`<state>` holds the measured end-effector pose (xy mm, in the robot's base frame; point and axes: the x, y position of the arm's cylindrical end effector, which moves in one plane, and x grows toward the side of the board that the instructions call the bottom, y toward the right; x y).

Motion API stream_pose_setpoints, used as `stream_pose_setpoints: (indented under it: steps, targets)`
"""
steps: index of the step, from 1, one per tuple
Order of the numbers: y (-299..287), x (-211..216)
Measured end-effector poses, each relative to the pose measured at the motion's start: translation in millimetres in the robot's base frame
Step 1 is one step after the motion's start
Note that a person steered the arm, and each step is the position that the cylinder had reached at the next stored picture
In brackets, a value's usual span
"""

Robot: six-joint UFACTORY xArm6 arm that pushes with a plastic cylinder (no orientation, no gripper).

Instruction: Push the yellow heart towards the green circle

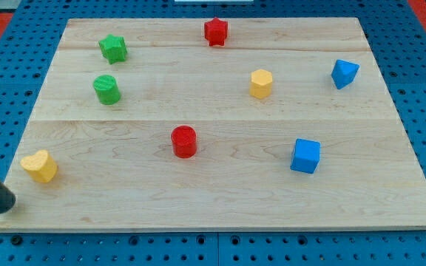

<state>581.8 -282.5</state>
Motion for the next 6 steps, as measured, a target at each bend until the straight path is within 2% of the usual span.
stream_pose_setpoints:
  steps: [2,3,4,5,6]
  targets:
    - [40,-31]
    - [44,-64]
    - [9,-71]
    - [7,-76]
    - [39,-97]
